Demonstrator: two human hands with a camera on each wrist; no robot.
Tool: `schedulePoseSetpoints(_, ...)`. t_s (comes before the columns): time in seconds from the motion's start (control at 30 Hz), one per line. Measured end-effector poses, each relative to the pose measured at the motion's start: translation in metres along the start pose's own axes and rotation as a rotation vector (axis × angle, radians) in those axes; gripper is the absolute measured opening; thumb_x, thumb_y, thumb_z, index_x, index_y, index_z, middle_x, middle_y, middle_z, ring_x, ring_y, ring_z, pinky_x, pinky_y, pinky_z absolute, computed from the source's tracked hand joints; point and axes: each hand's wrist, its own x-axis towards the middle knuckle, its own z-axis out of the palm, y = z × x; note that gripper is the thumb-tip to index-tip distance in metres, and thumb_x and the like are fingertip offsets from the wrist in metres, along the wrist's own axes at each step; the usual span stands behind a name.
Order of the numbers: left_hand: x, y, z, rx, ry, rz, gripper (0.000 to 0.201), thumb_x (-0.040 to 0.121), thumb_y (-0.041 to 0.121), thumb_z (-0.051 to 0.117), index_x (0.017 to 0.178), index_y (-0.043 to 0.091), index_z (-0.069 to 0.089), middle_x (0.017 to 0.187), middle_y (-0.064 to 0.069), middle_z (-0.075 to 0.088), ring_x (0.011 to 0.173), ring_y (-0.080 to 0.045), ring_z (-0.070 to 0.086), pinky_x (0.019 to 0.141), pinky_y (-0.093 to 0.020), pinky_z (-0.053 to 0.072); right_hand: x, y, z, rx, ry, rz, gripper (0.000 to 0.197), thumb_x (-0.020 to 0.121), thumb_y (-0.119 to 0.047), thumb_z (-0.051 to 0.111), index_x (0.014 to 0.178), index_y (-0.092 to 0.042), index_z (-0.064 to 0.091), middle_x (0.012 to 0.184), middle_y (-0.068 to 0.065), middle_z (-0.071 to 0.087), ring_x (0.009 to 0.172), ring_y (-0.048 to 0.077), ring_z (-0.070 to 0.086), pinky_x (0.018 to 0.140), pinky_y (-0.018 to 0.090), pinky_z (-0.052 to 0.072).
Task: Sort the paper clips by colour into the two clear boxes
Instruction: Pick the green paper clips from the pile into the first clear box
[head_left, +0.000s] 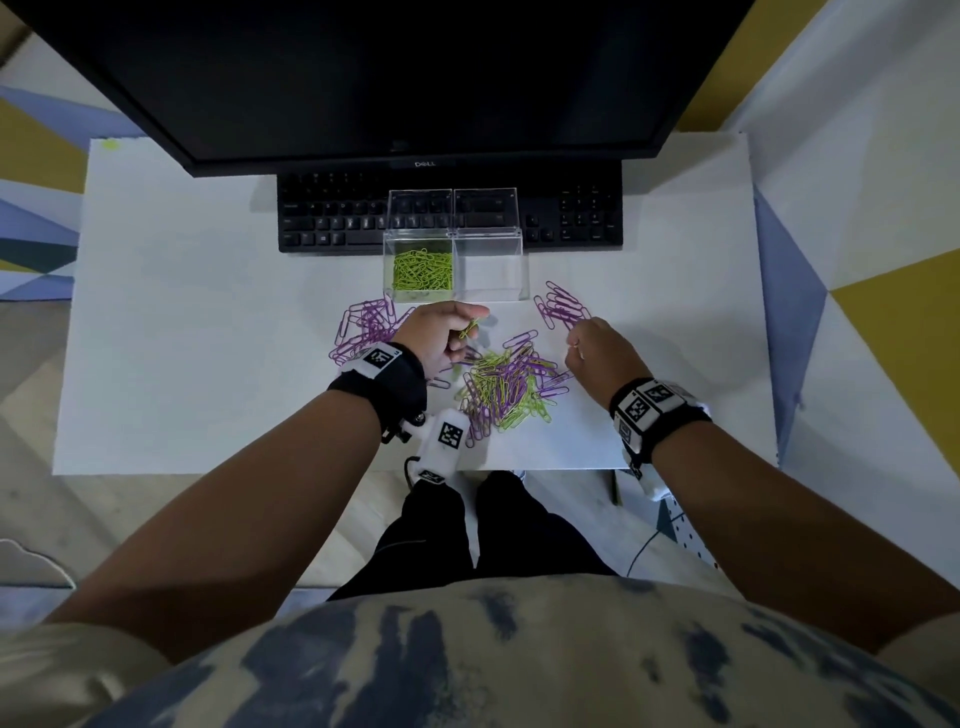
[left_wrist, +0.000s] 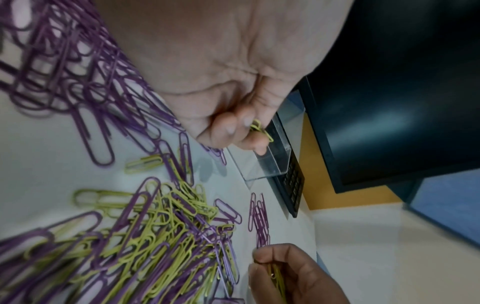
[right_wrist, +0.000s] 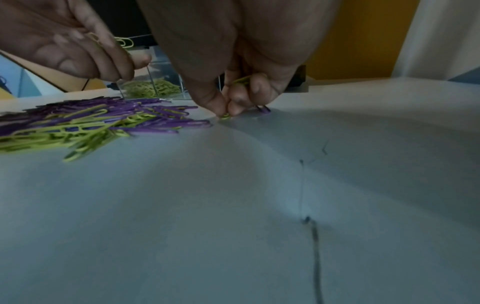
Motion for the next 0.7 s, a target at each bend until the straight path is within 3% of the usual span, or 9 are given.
schedulePoseSetpoints(0.1, -0.004, 0.002, -0.003, -0.077, 0.015, -0.009, 0.034, 0.089, -0.009, 0.029, 0.087, 0.0, 0.062, 0.061, -0.006, 0.054, 0.044, -0.01, 0.036, 0.048, -0.022, 0.028, 0.004, -0.006, 0.001, -0.028, 0.006, 0.044, 0.026, 0.085, -0.004, 0.049, 0.11, -0.002, 0.053, 0.116, 0.018, 0.054, 0.1, 0.037, 0.055, 0.082, 0.038, 0.043)
schedulePoseSetpoints(0.23, -0.005, 0.002, -0.008, -0.043, 0.043, -0.052, 0.033, 0.093, 0.002, 0.028, 0.076, 0.005, 0.057, 0.065, -0.007, 0.047, 0.05, -0.014, 0.038, 0.051, -0.026, 0.027, 0.007, -0.011, 0.001, -0.01, 0.019, 0.087, 0.03, 0.083, -0.003, 0.048, 0.113, -0.002, 0.053, 0.117, 0.019, 0.054, 0.101, 0.037, 0.054, 0.084, 0.038, 0.043)
schedulePoseSetpoints(0.33, -0.009, 0.002, -0.009, 0.386, 0.033, 0.041, 0.027, 0.097, 0.018, 0.039, 0.075, 0.011, 0.052, 0.068, -0.004, 0.046, 0.053, -0.015, 0.041, 0.053, -0.027, 0.033, 0.007, -0.011, 0.0, 0.115, 0.084, 0.119, 0.026, 0.083, -0.005, 0.049, 0.107, -0.003, 0.057, 0.108, 0.014, 0.059, 0.095, 0.032, 0.056, 0.083, 0.034, 0.044)
schedulePoseSetpoints(0.4, -0.008, -0.004, -0.008, 0.731, 0.055, 0.142, 0.02, 0.094, 0.028, 0.05, 0.083, 0.012, 0.056, 0.077, -0.001, 0.054, 0.06, -0.011, 0.049, 0.058, -0.025, 0.039, 0.005, -0.012, -0.003, 0.259, 0.166, 0.149, 0.022, 0.085, -0.009, 0.051, 0.103, -0.005, 0.062, 0.095, 0.005, 0.062, 0.086, 0.021, 0.056, 0.078, 0.026, 0.043)
schedulePoseSetpoints(0.47, -0.004, -0.012, -0.006, 0.914, 0.049, 0.259, 0.014, 0.091, 0.028, 0.057, 0.092, 0.014, 0.06, 0.088, 0.004, 0.062, 0.065, -0.006, 0.053, 0.056, -0.02, 0.043, 0.007, -0.016, -0.007, 0.457, 0.195, 0.229, 0.021, 0.086, -0.01, 0.048, 0.094, -0.008, 0.068, 0.086, 0.001, 0.065, 0.079, 0.014, 0.055, 0.073, 0.022, 0.04)
schedulePoseSetpoints(0.57, 0.006, -0.021, -0.001, 1.122, -0.04, 0.37, 0.005, 0.091, 0.024, 0.059, 0.094, 0.021, 0.061, 0.095, 0.007, 0.065, 0.074, -0.003, 0.058, 0.07, -0.022, 0.051, 0.009, -0.025, -0.013, 1.043, 0.112, 0.437, 0.028, 0.076, -0.001, 0.038, 0.072, -0.008, 0.065, 0.061, 0.004, 0.053, 0.053, 0.016, 0.045, 0.053, 0.025, 0.035)
schedulePoseSetpoints(0.63, 0.011, -0.024, 0.002, 1.22, -0.087, 0.364, 0.01, 0.091, 0.024, 0.058, 0.099, 0.021, 0.062, 0.099, 0.005, 0.066, 0.084, -0.009, 0.061, 0.077, -0.026, 0.052, 0.005, -0.031, -0.016, 1.367, 0.027, 0.52, 0.025, 0.079, 0.001, 0.034, 0.068, -0.005, 0.056, 0.061, 0.008, 0.046, 0.051, 0.019, 0.042, 0.049, 0.025, 0.032)
schedulePoseSetpoints(0.7, 0.013, -0.025, 0.005, 1.277, -0.101, 0.381, 0.013, 0.092, 0.021, 0.055, 0.102, 0.02, 0.062, 0.102, 0.004, 0.067, 0.091, -0.014, 0.062, 0.082, -0.029, 0.052, 0.003, -0.038, -0.018, 1.397, -0.037, 0.494, 0.023, 0.084, -0.006, 0.039, 0.065, -0.006, 0.053, 0.062, 0.009, 0.049, 0.052, 0.021, 0.045, 0.048, 0.026, 0.034)
